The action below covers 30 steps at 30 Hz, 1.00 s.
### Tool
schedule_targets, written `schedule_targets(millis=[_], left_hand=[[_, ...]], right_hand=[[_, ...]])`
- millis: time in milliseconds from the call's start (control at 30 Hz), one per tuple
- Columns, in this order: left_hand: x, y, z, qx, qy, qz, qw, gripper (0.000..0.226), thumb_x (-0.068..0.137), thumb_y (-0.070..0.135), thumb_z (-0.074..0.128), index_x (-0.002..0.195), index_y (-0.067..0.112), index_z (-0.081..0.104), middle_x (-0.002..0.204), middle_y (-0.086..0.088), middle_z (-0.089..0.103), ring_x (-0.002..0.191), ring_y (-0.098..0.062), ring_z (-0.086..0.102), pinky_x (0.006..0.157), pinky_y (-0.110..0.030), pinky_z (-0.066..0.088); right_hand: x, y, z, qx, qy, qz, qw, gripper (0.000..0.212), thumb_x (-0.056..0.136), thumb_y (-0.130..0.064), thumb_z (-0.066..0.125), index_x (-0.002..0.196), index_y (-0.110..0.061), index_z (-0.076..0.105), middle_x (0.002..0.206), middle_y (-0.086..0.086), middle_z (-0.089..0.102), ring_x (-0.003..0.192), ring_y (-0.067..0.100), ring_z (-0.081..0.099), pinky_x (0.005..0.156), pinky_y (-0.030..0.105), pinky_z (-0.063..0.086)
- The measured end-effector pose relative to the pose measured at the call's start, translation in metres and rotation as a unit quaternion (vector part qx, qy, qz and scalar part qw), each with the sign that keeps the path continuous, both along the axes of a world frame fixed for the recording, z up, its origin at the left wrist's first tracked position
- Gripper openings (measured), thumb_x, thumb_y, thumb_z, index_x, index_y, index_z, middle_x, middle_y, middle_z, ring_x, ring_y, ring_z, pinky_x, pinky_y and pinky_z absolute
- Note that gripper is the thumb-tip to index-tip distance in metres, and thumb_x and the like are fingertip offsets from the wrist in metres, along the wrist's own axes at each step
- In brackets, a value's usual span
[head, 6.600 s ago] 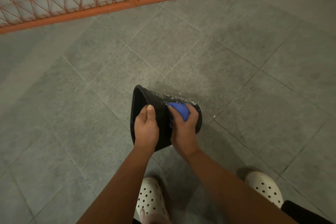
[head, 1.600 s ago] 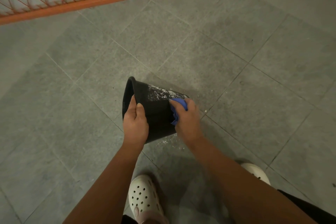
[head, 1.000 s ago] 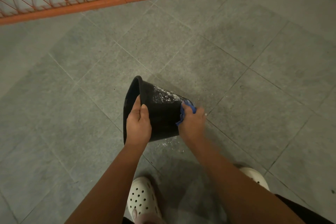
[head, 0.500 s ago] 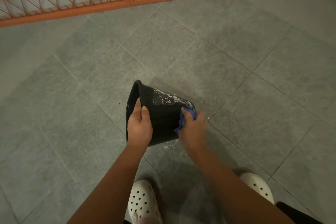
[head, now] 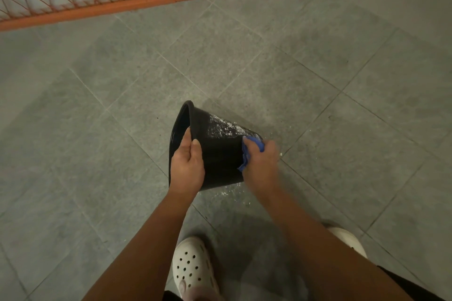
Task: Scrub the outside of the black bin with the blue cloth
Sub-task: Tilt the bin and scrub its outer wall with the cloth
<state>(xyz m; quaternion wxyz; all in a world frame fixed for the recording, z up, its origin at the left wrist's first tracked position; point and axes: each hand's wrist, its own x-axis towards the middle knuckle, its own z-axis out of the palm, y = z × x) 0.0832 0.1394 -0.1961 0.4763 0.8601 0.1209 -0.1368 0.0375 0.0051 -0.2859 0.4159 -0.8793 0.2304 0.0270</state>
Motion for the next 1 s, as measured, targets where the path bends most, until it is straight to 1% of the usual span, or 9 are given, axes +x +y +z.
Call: schedule_targets(millis=[167, 267, 400, 500, 567, 700, 800, 867, 1000], left_hand=[[-0.003, 0.003, -0.001, -0.027, 0.000, 0.026, 0.999, 0.041, 0.102, 0.022, 0.034, 0.142, 0.024, 0.042, 0.128, 0.005, 0.056, 0.117, -0.010, 0.052, 0.099, -0.024, 0.039], [-0.001, 0.005, -0.003, -0.010, 0.005, 0.015, 1.000, 0.042, 0.102, 0.025, 0.034, 0.144, 0.023, 0.040, 0.131, 0.002, 0.055, 0.121, -0.014, 0.051, 0.104, -0.031, 0.040], [0.001, 0.007, -0.004, -0.014, 0.011, 0.015, 1.000, 0.042, 0.102, 0.025, 0.033, 0.143, 0.023, 0.040, 0.129, 0.001, 0.057, 0.117, -0.014, 0.053, 0.101, -0.030, 0.042], [-0.001, 0.007, -0.001, -0.021, 0.000, 0.016, 1.000, 0.041, 0.102, 0.021, 0.034, 0.142, 0.022, 0.043, 0.124, 0.005, 0.059, 0.111, -0.006, 0.055, 0.098, -0.022, 0.041], [-0.001, 0.004, -0.001, -0.020, -0.001, 0.002, 1.000, 0.041, 0.102, 0.021, 0.034, 0.143, 0.023, 0.041, 0.121, 0.009, 0.058, 0.107, 0.001, 0.054, 0.093, -0.014, 0.039], [0.000, 0.001, 0.000, -0.020, 0.003, -0.001, 1.000, 0.042, 0.103, 0.023, 0.033, 0.144, 0.026, 0.039, 0.117, 0.014, 0.057, 0.104, 0.001, 0.053, 0.086, -0.011, 0.037], [0.001, 0.003, 0.000, -0.028, 0.004, 0.014, 1.000, 0.040, 0.102, 0.020, 0.034, 0.141, 0.026, 0.042, 0.110, 0.016, 0.059, 0.097, 0.006, 0.055, 0.079, -0.008, 0.038], [0.001, 0.004, -0.001, -0.034, 0.006, 0.041, 0.999, 0.041, 0.102, 0.021, 0.035, 0.142, 0.023, 0.042, 0.116, 0.011, 0.057, 0.099, 0.004, 0.054, 0.081, -0.008, 0.038], [0.001, 0.004, 0.000, -0.051, 0.016, 0.074, 0.996, 0.041, 0.101, 0.023, 0.036, 0.142, 0.023, 0.043, 0.125, 0.009, 0.055, 0.112, -0.007, 0.052, 0.099, -0.023, 0.039]], right_hand=[[0.009, -0.024, -0.006, 0.040, 0.103, -0.039, 0.993, 0.035, 0.088, -0.025, 0.061, 0.121, -0.020, 0.048, 0.125, 0.011, 0.041, 0.100, 0.019, 0.049, 0.083, 0.033, 0.049], [-0.002, -0.019, -0.013, 0.008, 0.105, 0.002, 0.994, 0.061, 0.083, -0.018, 0.066, 0.138, -0.020, 0.040, 0.128, 0.013, 0.032, 0.111, 0.026, 0.042, 0.094, 0.036, 0.045], [-0.004, -0.006, -0.011, -0.043, 0.031, 0.055, 0.997, 0.028, 0.086, -0.043, 0.059, 0.108, -0.029, 0.050, 0.118, 0.007, 0.045, 0.101, 0.017, 0.053, 0.081, 0.029, 0.053], [0.009, -0.017, -0.018, 0.020, 0.023, 0.040, 0.999, 0.032, 0.083, -0.035, 0.061, 0.112, -0.026, 0.051, 0.121, 0.011, 0.044, 0.106, 0.022, 0.049, 0.088, 0.033, 0.049], [0.009, -0.024, -0.022, -0.019, 0.066, -0.017, 0.997, 0.033, 0.078, -0.044, 0.063, 0.103, -0.025, 0.051, 0.115, 0.015, 0.050, 0.103, 0.031, 0.056, 0.076, 0.038, 0.051], [0.003, -0.006, -0.005, 0.087, 0.112, -0.077, 0.987, 0.050, 0.082, -0.010, 0.053, 0.126, -0.035, 0.050, 0.128, 0.013, 0.038, 0.113, 0.034, 0.041, 0.089, 0.038, 0.040], [0.005, 0.010, 0.010, 0.114, 0.038, -0.108, 0.987, 0.021, 0.088, -0.021, 0.058, 0.107, -0.027, 0.052, 0.114, 0.013, 0.047, 0.091, 0.020, 0.054, 0.066, 0.020, 0.048], [0.011, 0.007, 0.005, 0.090, 0.006, -0.107, 0.990, 0.020, 0.088, -0.031, 0.062, 0.096, -0.018, 0.049, 0.097, 0.010, 0.056, 0.070, 0.011, 0.057, 0.049, 0.018, 0.046], [0.018, -0.015, 0.002, 0.107, 0.052, -0.132, 0.984, 0.020, 0.086, -0.026, 0.065, 0.099, -0.018, 0.052, 0.088, 0.009, 0.056, 0.067, 0.014, 0.055, 0.055, 0.028, 0.047]])
